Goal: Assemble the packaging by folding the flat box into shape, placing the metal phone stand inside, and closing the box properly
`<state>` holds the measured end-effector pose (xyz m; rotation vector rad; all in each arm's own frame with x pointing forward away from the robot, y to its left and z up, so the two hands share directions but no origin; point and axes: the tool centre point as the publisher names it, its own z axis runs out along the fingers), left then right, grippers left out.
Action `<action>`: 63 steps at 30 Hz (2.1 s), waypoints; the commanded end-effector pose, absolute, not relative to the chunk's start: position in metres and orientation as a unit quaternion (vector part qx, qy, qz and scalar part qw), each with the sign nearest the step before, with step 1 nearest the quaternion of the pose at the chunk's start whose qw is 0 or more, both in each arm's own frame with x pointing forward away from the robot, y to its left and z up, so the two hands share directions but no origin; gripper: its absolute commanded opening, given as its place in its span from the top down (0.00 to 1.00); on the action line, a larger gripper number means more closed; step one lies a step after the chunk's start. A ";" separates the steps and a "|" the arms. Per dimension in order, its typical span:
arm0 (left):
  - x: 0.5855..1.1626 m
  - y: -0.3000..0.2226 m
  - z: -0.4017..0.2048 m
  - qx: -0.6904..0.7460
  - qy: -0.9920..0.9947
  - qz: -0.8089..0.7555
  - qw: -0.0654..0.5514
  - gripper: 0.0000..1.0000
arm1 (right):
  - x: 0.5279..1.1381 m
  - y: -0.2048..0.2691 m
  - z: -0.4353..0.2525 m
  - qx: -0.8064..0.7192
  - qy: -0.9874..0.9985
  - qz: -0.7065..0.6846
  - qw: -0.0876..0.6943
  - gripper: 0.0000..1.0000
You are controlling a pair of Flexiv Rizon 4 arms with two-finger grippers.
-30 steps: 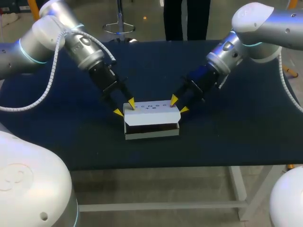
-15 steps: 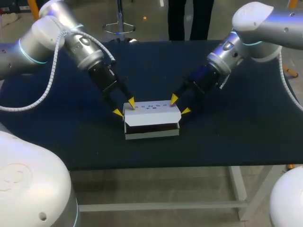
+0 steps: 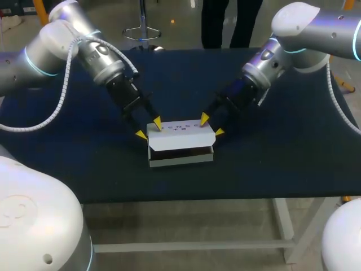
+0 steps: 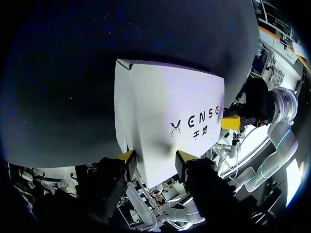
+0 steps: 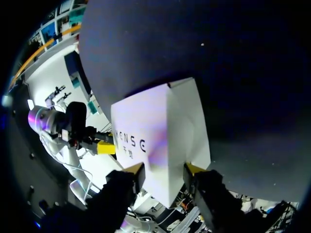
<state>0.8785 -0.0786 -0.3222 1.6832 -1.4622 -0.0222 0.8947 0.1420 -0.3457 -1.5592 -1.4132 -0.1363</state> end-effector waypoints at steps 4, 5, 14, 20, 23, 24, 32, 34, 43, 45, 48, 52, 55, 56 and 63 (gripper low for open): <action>0.882 -0.081 -0.321 0.677 -0.587 -0.015 0.443 0.43 | 0.897 0.144 -0.343 -0.641 -0.582 -0.057 0.496 0.45; 0.882 -0.081 -0.321 0.677 -0.587 -0.015 0.443 0.42 | 0.897 0.144 -0.343 -0.641 -0.582 -0.057 0.496 0.44; 0.881 -0.075 -0.322 0.678 -0.586 -0.012 0.443 0.38 | 0.898 0.144 -0.344 -0.643 -0.579 -0.056 0.499 0.47; 0.878 -0.071 -0.322 0.676 -0.591 -0.004 0.441 0.36 | 0.899 0.143 -0.344 -0.643 -0.577 -0.056 0.501 0.47; 0.877 -0.067 -0.322 0.675 -0.590 0.000 0.443 0.35 | 0.899 0.143 -0.345 -0.643 -0.576 -0.056 0.501 0.47; 0.876 -0.067 -0.323 0.675 -0.590 0.001 0.443 0.34 | 0.899 0.142 -0.345 -0.644 -0.575 -0.057 0.502 0.47; 0.876 -0.066 -0.324 0.672 -0.594 0.002 0.441 0.30 | 0.900 0.142 -0.345 -0.643 -0.573 -0.056 0.504 0.47; 0.876 -0.066 -0.325 0.671 -0.596 0.003 0.441 0.29 | 0.900 0.141 -0.345 -0.643 -0.573 -0.057 0.505 0.47; 0.875 -0.075 -0.328 0.655 -0.609 0.008 0.447 0.32 | 0.901 0.142 -0.346 -0.643 -0.572 -0.055 0.507 0.49; 0.875 -0.078 -0.328 0.650 -0.610 0.010 0.453 0.33 | 0.901 0.143 -0.346 -0.642 -0.572 -0.054 0.507 0.48; 0.876 -0.082 -0.327 0.647 -0.606 0.012 0.463 0.35 | 0.901 0.143 -0.346 -0.642 -0.572 -0.054 0.508 0.47; 0.878 -0.084 -0.325 0.645 -0.602 0.014 0.471 0.36 | 0.901 0.144 -0.344 -0.642 -0.571 -0.055 0.508 0.47; 0.879 -0.084 -0.323 0.646 -0.597 0.012 0.476 0.38 | 0.900 0.143 -0.343 -0.643 -0.571 -0.055 0.507 0.47; 0.879 -0.084 -0.323 0.648 -0.593 0.010 0.478 0.37 | 0.900 0.143 -0.342 -0.643 -0.571 -0.055 0.507 0.45; 0.882 -0.084 -0.320 0.651 -0.586 0.000 0.483 0.36 | 0.901 0.144 -0.339 -0.648 -0.564 -0.048 0.510 0.46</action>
